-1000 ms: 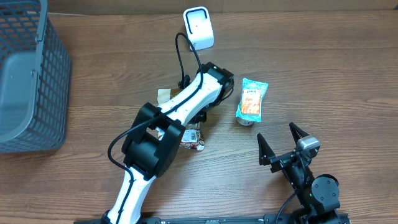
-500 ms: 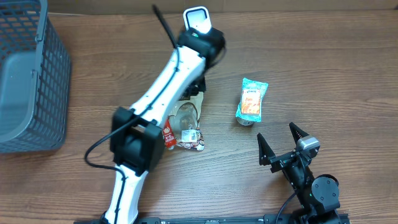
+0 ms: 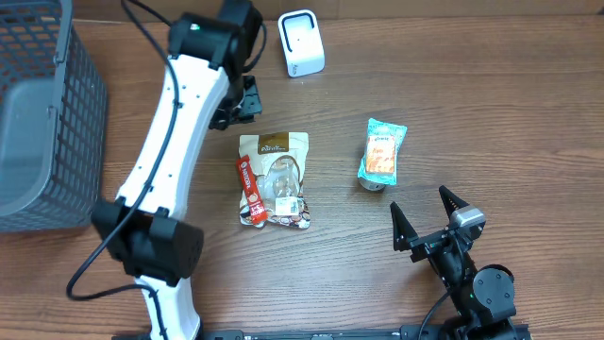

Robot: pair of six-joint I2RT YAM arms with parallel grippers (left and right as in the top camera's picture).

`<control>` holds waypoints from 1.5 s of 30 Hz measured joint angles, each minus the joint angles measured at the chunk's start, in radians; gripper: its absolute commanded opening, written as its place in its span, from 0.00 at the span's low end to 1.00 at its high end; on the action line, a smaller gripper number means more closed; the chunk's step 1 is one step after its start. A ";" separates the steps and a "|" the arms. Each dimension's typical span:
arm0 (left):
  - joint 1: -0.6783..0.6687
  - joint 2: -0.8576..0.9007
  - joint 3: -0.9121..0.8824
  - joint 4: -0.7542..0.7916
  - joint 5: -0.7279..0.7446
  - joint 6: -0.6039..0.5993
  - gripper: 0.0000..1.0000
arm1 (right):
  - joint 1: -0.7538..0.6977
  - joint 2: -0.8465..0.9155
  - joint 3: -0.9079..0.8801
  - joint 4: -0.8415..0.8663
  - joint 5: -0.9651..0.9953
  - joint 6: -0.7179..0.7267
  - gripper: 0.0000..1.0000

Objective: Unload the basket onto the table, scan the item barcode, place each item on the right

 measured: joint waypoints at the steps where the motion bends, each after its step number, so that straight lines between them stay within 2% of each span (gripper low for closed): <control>1: 0.002 -0.010 0.000 -0.006 0.000 0.001 0.29 | 0.000 0.000 0.000 0.000 0.000 0.000 1.00; 10: 0.010 -0.057 0.000 -0.024 -0.029 0.004 0.38 | 0.000 0.000 0.000 0.000 0.000 0.000 1.00; 12: 0.016 -0.057 -0.001 -0.011 -0.032 0.004 0.55 | 0.000 0.000 0.000 0.000 0.000 0.000 1.00; 13: 0.020 -0.057 -0.001 -0.008 -0.034 0.006 0.60 | 0.000 0.000 0.000 0.000 0.000 0.000 1.00; 18: 0.040 -0.057 -0.019 0.011 -0.060 0.012 0.67 | 0.000 0.000 0.000 0.000 0.000 0.000 1.00; 20: 0.051 -0.057 -0.024 0.034 -0.068 0.015 0.74 | 0.000 0.000 0.000 0.000 0.000 0.000 1.00; 23: 0.085 -0.057 -0.025 0.086 -0.077 0.023 1.00 | 0.000 0.000 0.000 0.000 0.000 0.000 1.00; 32: 0.196 -0.057 -0.025 0.126 -0.091 0.019 1.00 | 0.000 0.000 0.000 0.000 0.000 0.000 1.00; 45: 0.198 -0.057 -0.025 0.126 -0.091 0.019 1.00 | 0.000 0.000 0.000 0.000 0.000 0.000 1.00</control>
